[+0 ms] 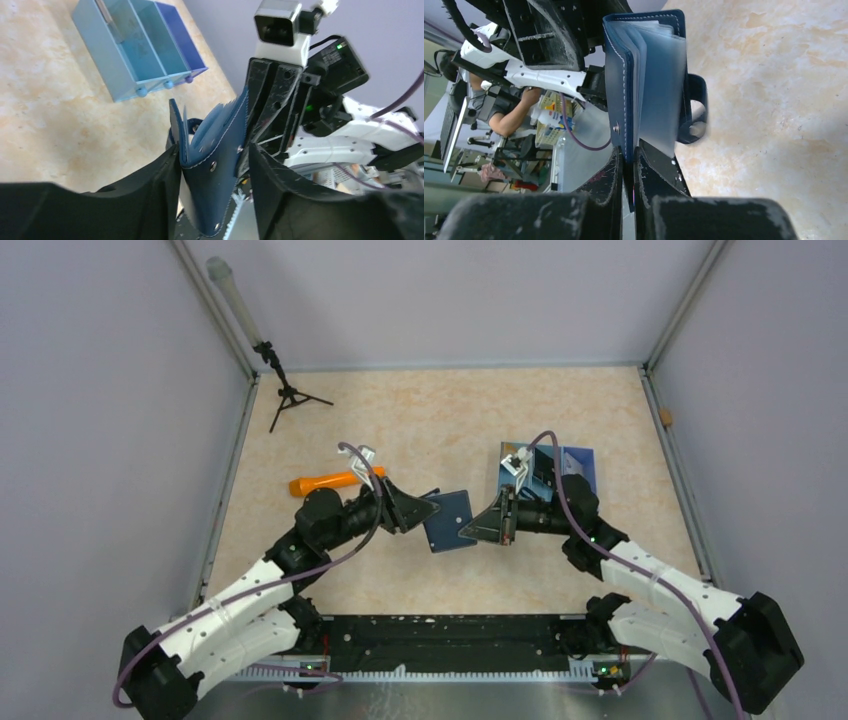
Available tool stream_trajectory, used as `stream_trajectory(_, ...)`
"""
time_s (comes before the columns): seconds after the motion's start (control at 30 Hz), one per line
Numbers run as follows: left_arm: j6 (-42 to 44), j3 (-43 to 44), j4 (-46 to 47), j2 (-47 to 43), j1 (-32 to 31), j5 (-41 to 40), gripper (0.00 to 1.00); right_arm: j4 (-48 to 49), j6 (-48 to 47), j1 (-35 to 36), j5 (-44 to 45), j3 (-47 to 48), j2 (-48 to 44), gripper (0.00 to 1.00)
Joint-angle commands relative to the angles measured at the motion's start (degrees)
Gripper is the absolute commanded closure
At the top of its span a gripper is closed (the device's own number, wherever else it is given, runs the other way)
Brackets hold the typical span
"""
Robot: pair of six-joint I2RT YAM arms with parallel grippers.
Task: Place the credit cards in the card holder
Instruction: Close the card holder at the corner of the board.
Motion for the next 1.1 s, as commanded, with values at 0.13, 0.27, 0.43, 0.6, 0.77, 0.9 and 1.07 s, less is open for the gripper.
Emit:
stream_trajectory(0.13, 1.9, 4.9, -3.0, 5.4, -0.6, 4.6, 0.39, 0.5, -2.4, -0.1, 4.0, 2.0, 0.5, 1.00)
stream_trajectory(0.27, -1.4, 2.2, 4.4, 6.0, -0.6, 6.6, 0.41, -0.7, -3.3, 0.0, 4.7, 2.8, 1.7, 1.00)
stream_trajectory(0.43, -4.4, 0.5, 9.3, 7.6, -0.6, 8.5, 0.45, 0.1, -3.4, 0.6, 5.0, 2.6, 2.9, 1.00)
stream_trajectory(0.6, -6.5, -1.0, 13.0, 8.5, -0.7, 9.7, 0.50, 1.7, -2.9, 1.1, 5.2, 2.5, 3.7, 1.00)
stream_trajectory(0.77, -6.8, -2.2, 13.0, 7.0, -0.6, 7.0, 0.99, -1.3, -3.4, 1.2, 7.8, 2.8, 2.5, 1.00)
stream_trajectory(0.9, -6.7, -3.8, 12.6, 3.4, -0.6, 1.3, 1.00, -4.6, -4.0, 1.2, 11.7, 1.1, -1.6, 0.58)
stream_trajectory(1.07, -7.4, -3.8, 13.6, -0.1, -0.6, -0.4, 1.00, -3.3, -2.2, 1.0, 11.4, -2.0, -4.6, 0.19)
